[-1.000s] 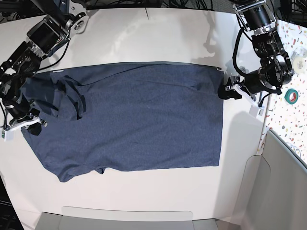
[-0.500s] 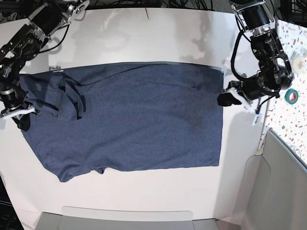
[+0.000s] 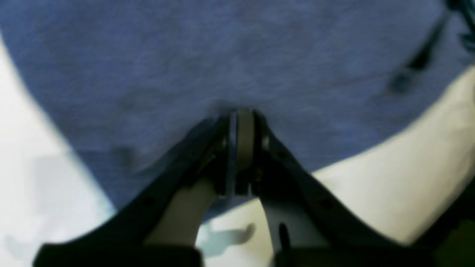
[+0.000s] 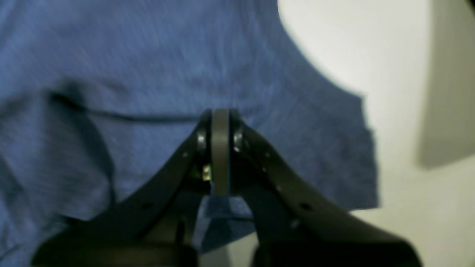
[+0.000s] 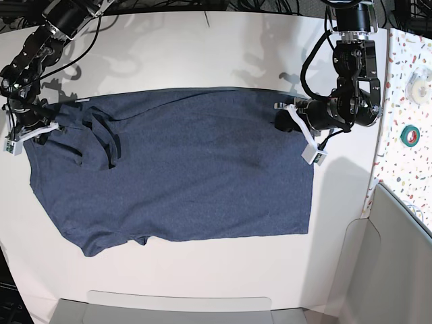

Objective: Layout the t-shirt on the table in an organized manner, then fold the t-shirt properly
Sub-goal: 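Drag the shirt by both shoulders away from the hem with both grippers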

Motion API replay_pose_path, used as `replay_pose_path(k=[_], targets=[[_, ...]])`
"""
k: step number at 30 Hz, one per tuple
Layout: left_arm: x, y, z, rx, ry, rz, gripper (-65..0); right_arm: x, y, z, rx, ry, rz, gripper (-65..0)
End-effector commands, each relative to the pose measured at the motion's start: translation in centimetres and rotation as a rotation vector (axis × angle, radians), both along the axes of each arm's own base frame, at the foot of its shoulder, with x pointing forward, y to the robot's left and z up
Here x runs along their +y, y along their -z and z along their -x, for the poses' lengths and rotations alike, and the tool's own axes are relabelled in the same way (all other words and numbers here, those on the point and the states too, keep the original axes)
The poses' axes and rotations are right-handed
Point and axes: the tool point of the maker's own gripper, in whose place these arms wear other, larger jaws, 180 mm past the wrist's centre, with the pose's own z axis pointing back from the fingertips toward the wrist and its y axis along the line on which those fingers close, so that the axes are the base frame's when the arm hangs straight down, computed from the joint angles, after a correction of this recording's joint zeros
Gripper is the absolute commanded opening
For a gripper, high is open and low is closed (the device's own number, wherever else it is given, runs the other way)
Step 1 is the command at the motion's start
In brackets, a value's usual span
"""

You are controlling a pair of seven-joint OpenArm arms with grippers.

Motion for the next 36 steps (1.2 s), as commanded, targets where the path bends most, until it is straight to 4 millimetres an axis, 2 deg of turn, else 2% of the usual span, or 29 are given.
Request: replay_pose_path(k=[1,5,11,15,20,22,30,36], targets=[[0.6,-0.4,-0.3,-0.030,-0.006,-0.021,-63.4,-0.7,-1.3,-1.0,-0.048,-0.001,0.018,-65.0],[1.9,0.7,0.1,-0.025,-0.025,-0.103,-63.4,-0.9,-0.8,-1.0,-0.064,0.007,0.016,-65.0],[3.2,3.4,2.3,0.027,-0.045,-0.168,-63.4,-1.0,0.7,0.6,-0.022,0.008,0.016,-65.0],[4.0,5.0,3.2,0.043,-0.068,-0.190,-63.4,-1.0,0.9,0.9,-0.015,0.009,0.016,-65.0],[4.3,5.5,3.7,0.051,-0.070,-0.207,-63.4,-1.0,1.3,1.4,-0.002,0.008,0.017,-65.0],[4.4,5.9,4.4,0.068,-0.068,-0.209,-63.4,-1.0,1.4,1.8,0.006,0.008,0.021,-65.0],[4.4,7.1,6.7,0.108,-0.069,-0.208,-63.5,-1.2,3.4,4.8,0.081,0.014,0.020,-65.0],[5.3,8.0,8.9,0.152,-0.062,-0.231,-63.6,-2.1,4.1,6.8,0.131,0.013,0.045,-65.0]])
